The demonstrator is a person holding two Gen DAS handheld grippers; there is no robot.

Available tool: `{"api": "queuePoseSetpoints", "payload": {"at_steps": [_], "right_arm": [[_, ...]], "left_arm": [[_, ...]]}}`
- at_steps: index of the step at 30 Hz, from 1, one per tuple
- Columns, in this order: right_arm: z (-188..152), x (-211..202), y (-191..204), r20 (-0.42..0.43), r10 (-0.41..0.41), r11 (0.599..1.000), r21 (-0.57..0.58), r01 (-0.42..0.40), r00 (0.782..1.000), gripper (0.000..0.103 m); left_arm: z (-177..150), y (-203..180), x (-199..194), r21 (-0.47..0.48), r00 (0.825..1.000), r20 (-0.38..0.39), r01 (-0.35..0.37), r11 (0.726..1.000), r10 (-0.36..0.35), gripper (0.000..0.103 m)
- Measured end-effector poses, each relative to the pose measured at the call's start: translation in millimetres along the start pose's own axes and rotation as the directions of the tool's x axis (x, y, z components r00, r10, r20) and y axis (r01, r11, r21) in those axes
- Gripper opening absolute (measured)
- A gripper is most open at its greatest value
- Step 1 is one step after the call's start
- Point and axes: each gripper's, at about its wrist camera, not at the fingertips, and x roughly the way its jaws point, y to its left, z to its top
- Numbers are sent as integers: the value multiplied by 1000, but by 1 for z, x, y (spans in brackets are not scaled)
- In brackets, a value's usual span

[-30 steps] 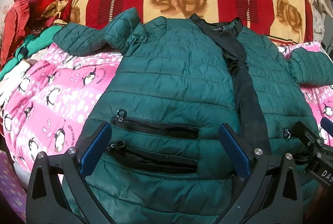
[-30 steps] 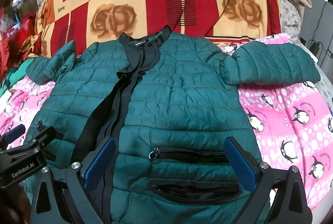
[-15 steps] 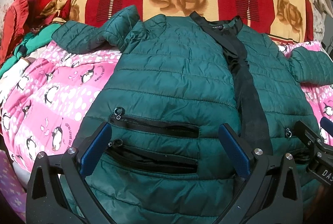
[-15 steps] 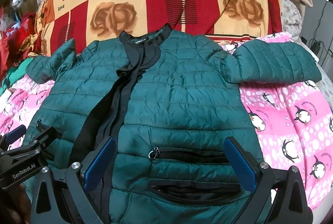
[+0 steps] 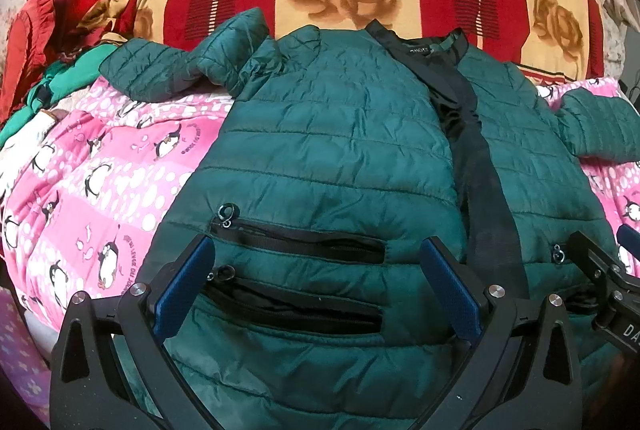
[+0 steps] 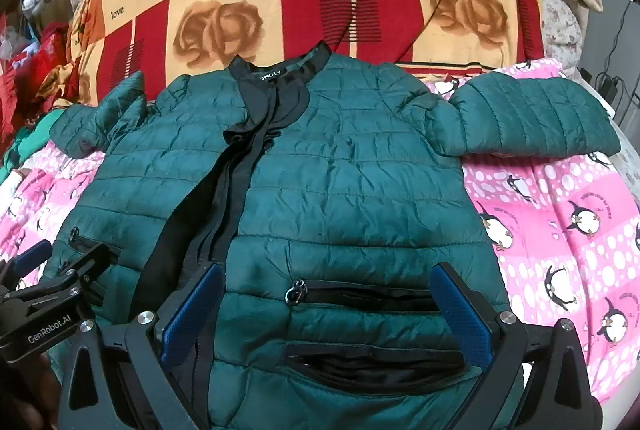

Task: Fold large clothes

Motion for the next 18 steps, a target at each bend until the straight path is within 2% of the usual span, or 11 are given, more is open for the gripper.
{"api": "queuePoseSetpoints", "payload": {"at_steps": [18], "right_arm": [[3, 8, 0, 3, 4, 1000, 3, -4, 1000, 103]], "left_arm": [[5, 7, 5, 3, 1000, 15, -18, 1000, 18, 102]]}}
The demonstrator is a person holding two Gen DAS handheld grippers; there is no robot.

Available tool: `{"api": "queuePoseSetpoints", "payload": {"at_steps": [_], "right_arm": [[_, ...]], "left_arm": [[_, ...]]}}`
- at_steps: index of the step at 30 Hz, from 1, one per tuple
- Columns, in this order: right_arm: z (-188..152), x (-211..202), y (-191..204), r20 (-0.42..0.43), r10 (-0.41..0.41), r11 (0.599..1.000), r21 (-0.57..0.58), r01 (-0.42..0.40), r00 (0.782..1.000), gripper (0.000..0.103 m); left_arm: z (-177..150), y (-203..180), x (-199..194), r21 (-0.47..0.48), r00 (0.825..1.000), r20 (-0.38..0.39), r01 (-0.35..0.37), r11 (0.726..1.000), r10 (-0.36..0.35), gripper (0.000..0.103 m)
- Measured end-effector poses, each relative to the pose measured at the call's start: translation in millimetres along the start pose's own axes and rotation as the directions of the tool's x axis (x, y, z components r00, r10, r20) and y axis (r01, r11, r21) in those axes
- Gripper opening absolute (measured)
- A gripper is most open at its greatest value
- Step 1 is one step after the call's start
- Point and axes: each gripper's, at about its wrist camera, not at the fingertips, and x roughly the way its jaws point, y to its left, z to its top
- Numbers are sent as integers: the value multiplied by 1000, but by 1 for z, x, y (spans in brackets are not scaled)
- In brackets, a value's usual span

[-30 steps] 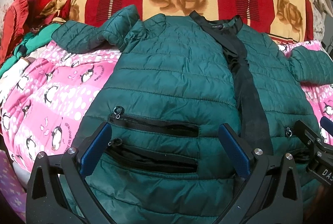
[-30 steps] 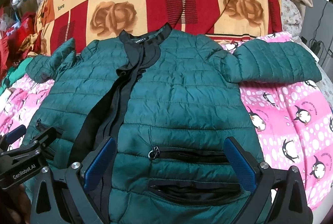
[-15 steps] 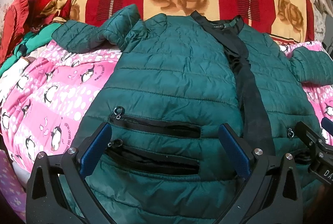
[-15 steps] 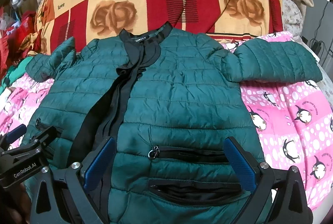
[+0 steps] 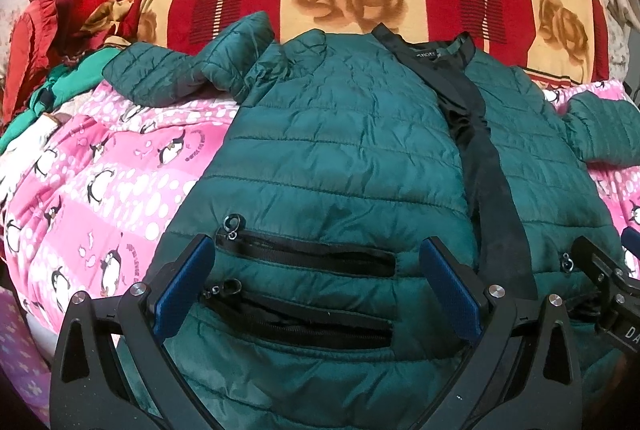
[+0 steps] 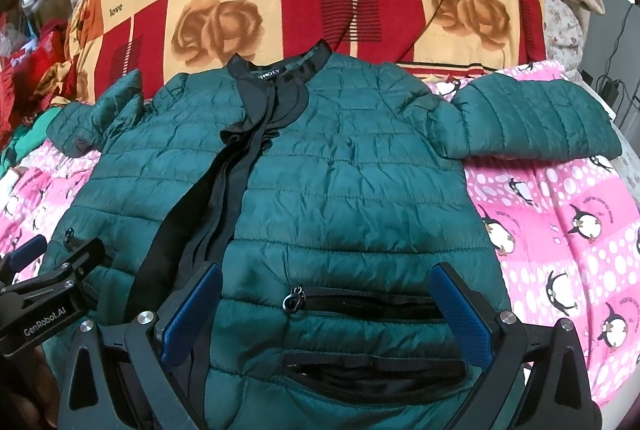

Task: Fold large clothes

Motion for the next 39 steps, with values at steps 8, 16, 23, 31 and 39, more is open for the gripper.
{"api": "queuePoseSetpoints", "payload": {"at_steps": [8, 16, 23, 31, 39], "right_arm": [[1, 5, -5, -12, 0, 1000, 18, 1, 1000, 103], [1, 7, -5, -17, -3, 1000, 18, 3, 1000, 103], [4, 11, -8, -9, 21, 998, 51, -21, 1000, 103], [11, 16, -2, -20, -2, 1000, 19, 3, 1000, 103], [25, 26, 0, -11, 29, 998, 52, -29, 1000, 103]], "left_arm": [[1, -4, 4, 7, 1000, -5, 1, 1000, -1, 102], [2, -6, 4, 6, 1000, 4, 1, 1000, -1, 102], [8, -5, 3, 4, 1000, 18, -3, 1000, 3, 102], [13, -5, 8, 3, 1000, 13, 2, 1000, -2, 102], [23, -3, 14, 5, 1000, 17, -7, 1000, 7, 102]]}}
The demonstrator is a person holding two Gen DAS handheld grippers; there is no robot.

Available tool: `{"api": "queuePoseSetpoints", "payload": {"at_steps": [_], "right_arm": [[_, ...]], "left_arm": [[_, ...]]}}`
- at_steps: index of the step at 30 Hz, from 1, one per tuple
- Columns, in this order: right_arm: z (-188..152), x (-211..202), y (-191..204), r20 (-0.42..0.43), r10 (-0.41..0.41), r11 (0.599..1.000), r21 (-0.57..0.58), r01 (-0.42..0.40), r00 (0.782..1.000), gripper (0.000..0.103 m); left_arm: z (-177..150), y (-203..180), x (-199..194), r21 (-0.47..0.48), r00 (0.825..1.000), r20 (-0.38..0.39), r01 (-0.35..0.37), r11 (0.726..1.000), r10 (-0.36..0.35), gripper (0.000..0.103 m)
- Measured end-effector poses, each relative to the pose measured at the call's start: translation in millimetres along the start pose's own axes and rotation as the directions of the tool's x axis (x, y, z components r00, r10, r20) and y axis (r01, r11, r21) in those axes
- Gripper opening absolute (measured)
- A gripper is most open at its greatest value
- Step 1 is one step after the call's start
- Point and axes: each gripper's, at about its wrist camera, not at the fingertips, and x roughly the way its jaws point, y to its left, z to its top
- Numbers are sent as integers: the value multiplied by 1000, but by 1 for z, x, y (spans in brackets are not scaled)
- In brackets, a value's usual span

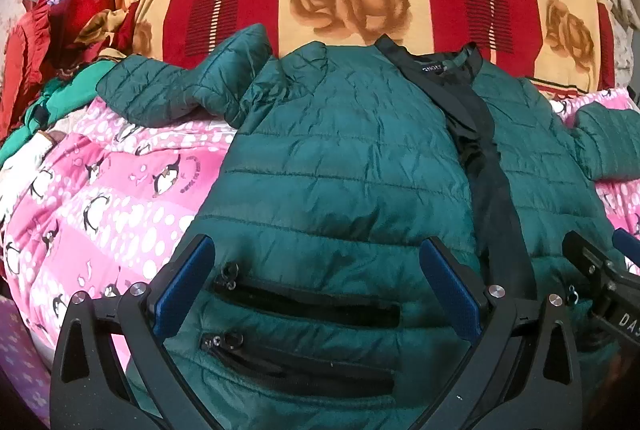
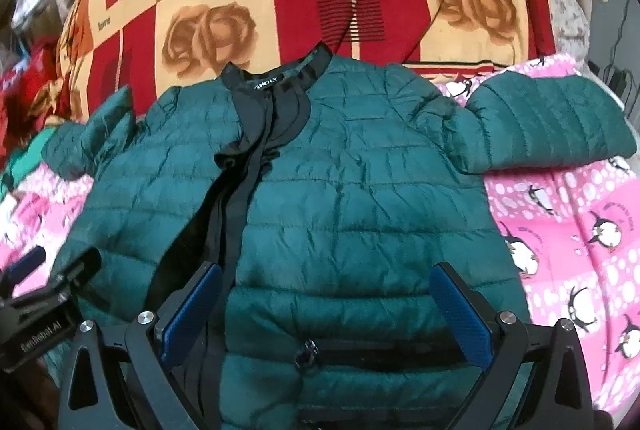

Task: Fold large clothes

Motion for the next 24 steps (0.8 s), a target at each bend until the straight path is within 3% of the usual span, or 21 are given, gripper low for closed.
{"api": "queuePoseSetpoints", "payload": {"at_steps": [24], "right_arm": [[25, 38, 22, -8, -11, 999, -31, 11, 1000, 103]], "left_arm": [[28, 19, 32, -24, 1000, -7, -27, 999, 27, 102]]}}
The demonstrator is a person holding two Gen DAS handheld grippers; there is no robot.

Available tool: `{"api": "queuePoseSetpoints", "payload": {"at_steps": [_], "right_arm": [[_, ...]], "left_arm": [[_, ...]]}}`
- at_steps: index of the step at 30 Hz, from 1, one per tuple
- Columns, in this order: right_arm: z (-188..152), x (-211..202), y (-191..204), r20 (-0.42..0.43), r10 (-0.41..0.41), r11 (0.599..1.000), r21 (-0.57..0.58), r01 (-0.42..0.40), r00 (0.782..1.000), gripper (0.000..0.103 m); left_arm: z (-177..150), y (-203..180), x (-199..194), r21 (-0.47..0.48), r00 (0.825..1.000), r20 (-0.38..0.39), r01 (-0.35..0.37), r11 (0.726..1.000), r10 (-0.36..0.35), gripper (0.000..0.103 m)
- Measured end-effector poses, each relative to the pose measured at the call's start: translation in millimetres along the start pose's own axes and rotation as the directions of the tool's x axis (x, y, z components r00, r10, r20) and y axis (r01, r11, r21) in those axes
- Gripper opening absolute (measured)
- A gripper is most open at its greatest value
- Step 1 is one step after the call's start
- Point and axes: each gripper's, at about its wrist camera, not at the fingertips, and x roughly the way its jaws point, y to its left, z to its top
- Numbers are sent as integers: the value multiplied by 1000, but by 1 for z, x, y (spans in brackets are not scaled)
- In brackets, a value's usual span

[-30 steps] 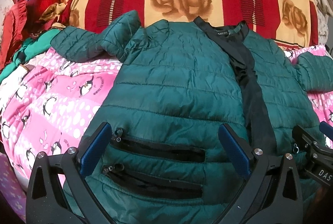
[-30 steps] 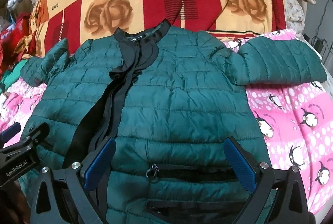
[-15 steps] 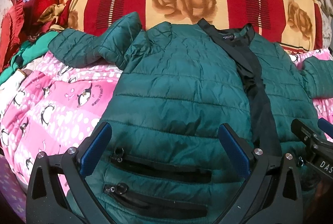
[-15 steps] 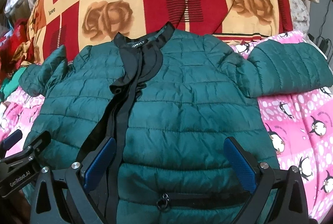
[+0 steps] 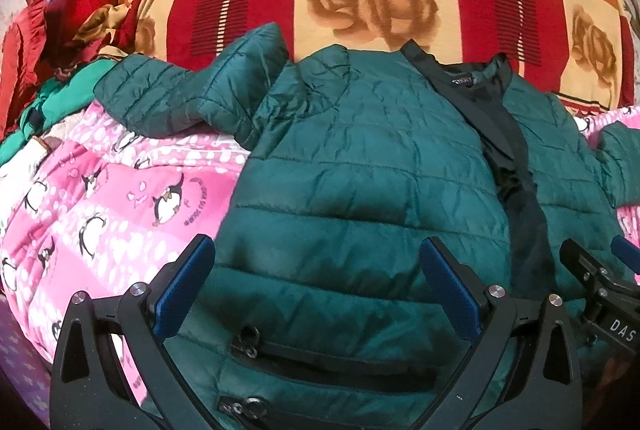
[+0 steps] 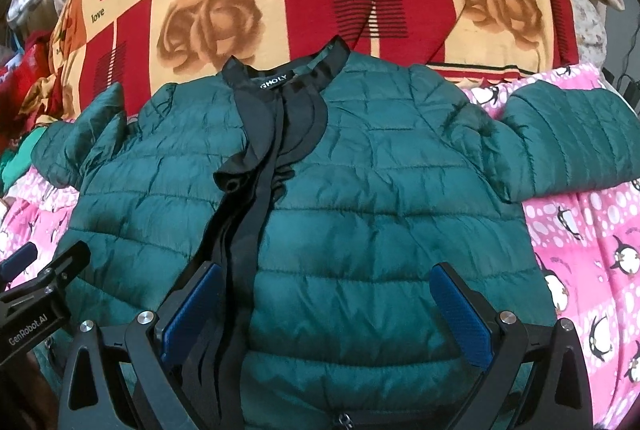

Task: Fold large clothes
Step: 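Grasp the jacket sleeve with the left gripper and lift it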

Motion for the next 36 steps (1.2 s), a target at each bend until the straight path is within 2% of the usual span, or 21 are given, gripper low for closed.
{"api": "queuePoseSetpoints", "payload": {"at_steps": [10, 15, 18, 22, 24, 28, 33, 36], "right_arm": [[14, 20, 17, -11, 14, 1000, -16, -14, 1000, 103], [20, 28, 25, -12, 19, 999, -46, -20, 1000, 103], [22, 30, 31, -10, 19, 997, -72, -20, 1000, 103], [24, 32, 35, -17, 36, 996, -83, -37, 999, 103], [25, 33, 36, -21, 38, 995, -89, -40, 999, 103], [26, 34, 34, -26, 41, 995, -88, -43, 999, 103], [26, 35, 35, -37, 46, 994, -98, -49, 998, 103], [25, 36, 37, -40, 40, 993, -109, -44, 998, 103]], "left_arm": [[19, 31, 11, -49, 1000, 6, -4, 999, 4, 102], [37, 78, 17, -153, 1000, 13, 9, 988, -7, 102], [49, 111, 24, -219, 1000, 13, -8, 976, 11, 102], [70, 171, 48, -312, 996, -1, -81, 947, 85, 102], [80, 198, 60, -354, 995, 4, -96, 930, 104, 102], [106, 257, 96, -469, 986, -17, -156, 869, 167, 102], [127, 301, 131, -560, 972, -19, -205, 803, 235, 98], [133, 314, 157, -591, 976, -45, -198, 782, 213, 92]]}}
